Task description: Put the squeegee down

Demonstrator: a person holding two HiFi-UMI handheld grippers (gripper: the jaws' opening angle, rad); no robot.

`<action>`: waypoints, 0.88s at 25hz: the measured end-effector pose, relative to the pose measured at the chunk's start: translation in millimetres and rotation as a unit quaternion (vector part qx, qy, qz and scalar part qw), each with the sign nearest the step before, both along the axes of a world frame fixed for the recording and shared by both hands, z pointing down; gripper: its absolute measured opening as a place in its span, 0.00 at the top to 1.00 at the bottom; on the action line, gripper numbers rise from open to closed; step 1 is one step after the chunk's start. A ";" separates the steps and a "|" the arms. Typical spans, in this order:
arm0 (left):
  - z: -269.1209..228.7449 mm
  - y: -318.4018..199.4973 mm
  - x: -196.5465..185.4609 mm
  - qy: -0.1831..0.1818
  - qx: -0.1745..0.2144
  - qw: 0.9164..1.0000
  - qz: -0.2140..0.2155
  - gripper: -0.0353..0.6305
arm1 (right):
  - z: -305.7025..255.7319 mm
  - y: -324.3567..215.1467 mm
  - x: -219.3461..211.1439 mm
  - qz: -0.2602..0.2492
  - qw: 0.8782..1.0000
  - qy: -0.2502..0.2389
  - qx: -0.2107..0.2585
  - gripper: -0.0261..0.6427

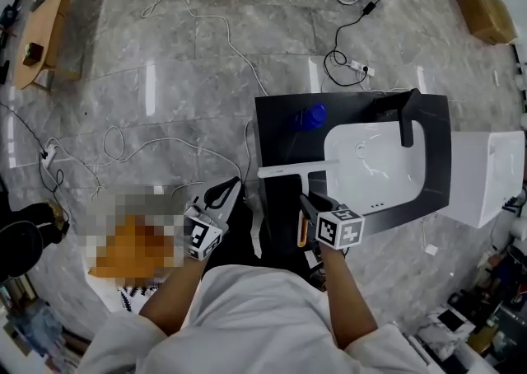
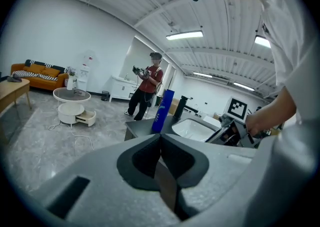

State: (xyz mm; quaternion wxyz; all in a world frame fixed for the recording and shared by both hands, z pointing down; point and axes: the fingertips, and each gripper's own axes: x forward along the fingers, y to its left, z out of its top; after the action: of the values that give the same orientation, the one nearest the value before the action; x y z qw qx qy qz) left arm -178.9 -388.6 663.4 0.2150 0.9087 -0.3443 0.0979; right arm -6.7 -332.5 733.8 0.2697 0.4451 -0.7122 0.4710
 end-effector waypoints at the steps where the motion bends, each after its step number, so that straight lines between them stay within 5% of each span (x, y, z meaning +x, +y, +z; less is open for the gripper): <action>1: 1.1 2.0 1.0 0.002 -0.003 1.000 0.003 0.92 | 1.2 -0.9 -1.1 -0.001 1.000 0.002 -0.001 0.85; 22: 8.8 17.8 1.0 0.007 -0.005 1.000 0.027 0.92 | 18.4 -9.5 -11.1 0.011 1.000 0.005 -0.001 0.85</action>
State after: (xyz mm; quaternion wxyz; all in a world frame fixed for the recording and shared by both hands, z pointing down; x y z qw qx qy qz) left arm -177.9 -370.8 672.2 0.2193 0.9173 -0.3174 0.0990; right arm -17.8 -341.9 752.2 0.2689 0.4551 -0.7055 0.4721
